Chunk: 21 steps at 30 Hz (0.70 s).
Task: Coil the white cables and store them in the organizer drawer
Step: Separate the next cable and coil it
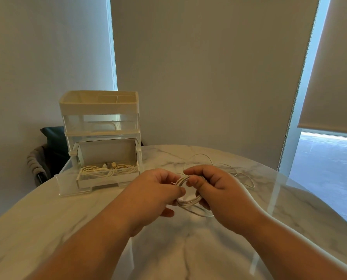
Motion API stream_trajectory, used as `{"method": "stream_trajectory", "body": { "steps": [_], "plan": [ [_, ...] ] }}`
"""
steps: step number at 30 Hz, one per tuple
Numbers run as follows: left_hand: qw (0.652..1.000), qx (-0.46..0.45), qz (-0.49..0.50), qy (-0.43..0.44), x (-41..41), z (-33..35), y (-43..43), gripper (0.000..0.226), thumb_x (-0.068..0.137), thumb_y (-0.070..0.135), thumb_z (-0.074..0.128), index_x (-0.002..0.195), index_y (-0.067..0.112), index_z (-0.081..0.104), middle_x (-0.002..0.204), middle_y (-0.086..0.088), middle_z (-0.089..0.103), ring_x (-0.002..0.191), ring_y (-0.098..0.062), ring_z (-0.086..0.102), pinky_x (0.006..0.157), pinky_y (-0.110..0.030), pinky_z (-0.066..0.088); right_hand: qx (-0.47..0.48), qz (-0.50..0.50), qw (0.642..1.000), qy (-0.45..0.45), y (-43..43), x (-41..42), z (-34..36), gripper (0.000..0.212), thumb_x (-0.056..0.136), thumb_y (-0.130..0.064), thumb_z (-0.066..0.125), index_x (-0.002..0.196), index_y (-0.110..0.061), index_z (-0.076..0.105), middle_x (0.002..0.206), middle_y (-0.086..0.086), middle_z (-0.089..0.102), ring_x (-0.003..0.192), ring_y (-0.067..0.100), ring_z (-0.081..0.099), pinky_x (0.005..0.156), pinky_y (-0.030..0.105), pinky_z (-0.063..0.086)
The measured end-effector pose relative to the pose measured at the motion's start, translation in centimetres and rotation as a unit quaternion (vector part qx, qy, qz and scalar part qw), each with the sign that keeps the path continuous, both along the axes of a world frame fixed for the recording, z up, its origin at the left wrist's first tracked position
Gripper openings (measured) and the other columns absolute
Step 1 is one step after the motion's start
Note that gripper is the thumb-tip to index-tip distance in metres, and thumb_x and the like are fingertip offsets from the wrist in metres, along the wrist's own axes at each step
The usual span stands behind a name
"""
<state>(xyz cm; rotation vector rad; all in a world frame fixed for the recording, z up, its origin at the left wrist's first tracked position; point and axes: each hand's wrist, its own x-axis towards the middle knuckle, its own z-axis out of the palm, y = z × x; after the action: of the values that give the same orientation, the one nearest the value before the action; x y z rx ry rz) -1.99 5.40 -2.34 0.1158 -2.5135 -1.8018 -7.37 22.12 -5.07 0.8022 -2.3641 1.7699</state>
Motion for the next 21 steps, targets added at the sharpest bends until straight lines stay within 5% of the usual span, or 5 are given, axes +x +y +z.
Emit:
{"method": "stream_trajectory", "body": {
  "steps": [4,12,19,21],
  "plan": [
    [0.996,0.082,0.012,-0.019,-0.1,-0.2,-0.2,0.008,0.088,0.01,0.071,0.096,0.013,0.073,0.089,-0.015,0.074,0.076,-0.023,0.069,0.065,-0.033,0.059,-0.043,0.012,0.999,-0.031,0.2,0.0,0.0,0.023,0.097,-0.03,0.06,0.115,-0.043,0.064,0.088,-0.014,0.066,0.065,0.006,0.059,0.065,0.023,0.05],
    [0.974,0.224,0.009,-0.039,-0.4,-0.2,-0.4,0.019,0.089,0.002,0.067,0.107,0.0,0.063,0.09,-0.021,0.075,0.074,-0.028,0.072,0.059,-0.031,0.057,-0.139,0.007,0.985,-0.103,0.4,-0.4,0.4,0.034,0.094,0.005,0.052,0.11,-0.021,0.068,0.082,0.004,0.071,0.07,0.022,0.059,0.063,0.034,0.049],
    [0.97,0.24,0.015,-0.035,-0.3,-0.2,-0.5,0.017,0.09,0.001,0.065,0.107,0.003,0.064,0.089,-0.018,0.076,0.077,-0.027,0.075,0.063,-0.029,0.06,-0.101,0.002,0.99,-0.1,0.0,0.2,0.3,0.024,0.095,-0.016,0.062,0.117,-0.025,0.069,0.105,-0.002,0.075,0.088,0.017,0.069,0.073,0.032,0.053],
    [0.969,0.245,0.022,-0.035,-0.3,-0.2,-0.8,0.017,0.089,0.001,0.067,0.106,0.001,0.064,0.084,-0.018,0.076,0.075,-0.026,0.074,0.065,-0.03,0.06,-0.023,-0.014,0.998,-0.06,0.1,0.5,0.0,0.059,0.079,-0.035,0.081,0.132,-0.04,0.056,0.116,-0.015,0.065,0.092,0.011,0.068,0.078,0.029,0.057]
  ]
}}
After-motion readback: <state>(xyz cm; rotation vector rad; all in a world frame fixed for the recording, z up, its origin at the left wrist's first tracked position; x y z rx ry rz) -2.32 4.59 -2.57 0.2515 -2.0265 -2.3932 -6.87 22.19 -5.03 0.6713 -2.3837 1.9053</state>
